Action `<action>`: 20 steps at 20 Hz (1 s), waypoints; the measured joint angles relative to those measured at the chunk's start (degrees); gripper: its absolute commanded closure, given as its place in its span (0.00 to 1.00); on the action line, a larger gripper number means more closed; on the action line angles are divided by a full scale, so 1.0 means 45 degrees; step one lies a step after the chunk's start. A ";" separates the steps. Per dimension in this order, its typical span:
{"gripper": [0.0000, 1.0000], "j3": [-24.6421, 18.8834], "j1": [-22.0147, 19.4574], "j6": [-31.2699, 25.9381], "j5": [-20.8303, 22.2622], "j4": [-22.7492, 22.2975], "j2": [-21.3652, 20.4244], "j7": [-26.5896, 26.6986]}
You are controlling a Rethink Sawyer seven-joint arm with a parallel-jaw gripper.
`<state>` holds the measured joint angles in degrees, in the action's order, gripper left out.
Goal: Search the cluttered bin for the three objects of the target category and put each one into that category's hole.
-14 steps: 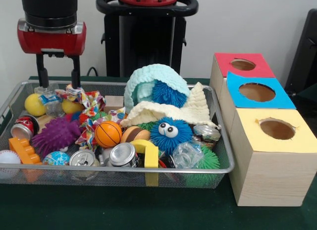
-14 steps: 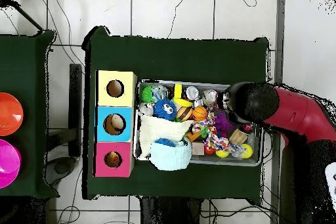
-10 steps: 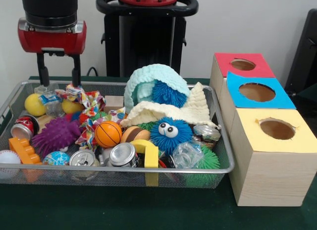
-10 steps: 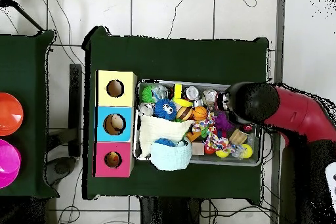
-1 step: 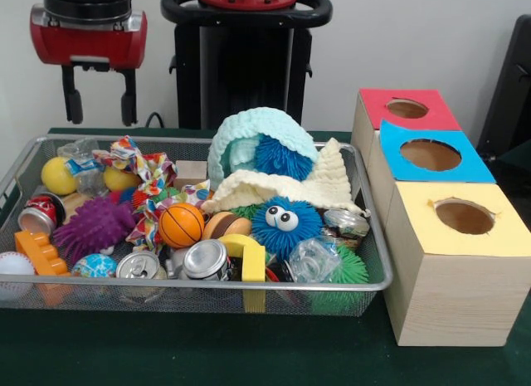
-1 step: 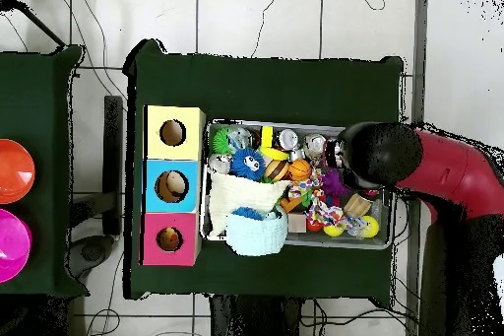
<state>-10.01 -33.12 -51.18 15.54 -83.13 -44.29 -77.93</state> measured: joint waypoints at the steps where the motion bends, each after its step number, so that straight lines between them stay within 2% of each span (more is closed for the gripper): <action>1: 0.00 0.0022 0.0066 0.0000 -0.0001 -0.0019 -0.0099 0.0000; 9: 0.00 0.0055 0.0557 0.0034 -0.0077 -0.0099 -0.0361 0.0000; 20: 0.00 0.0057 0.1220 0.1094 -0.0272 -0.0140 0.0077 0.0000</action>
<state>-9.75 -27.63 -46.26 14.32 -83.76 -43.95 -77.93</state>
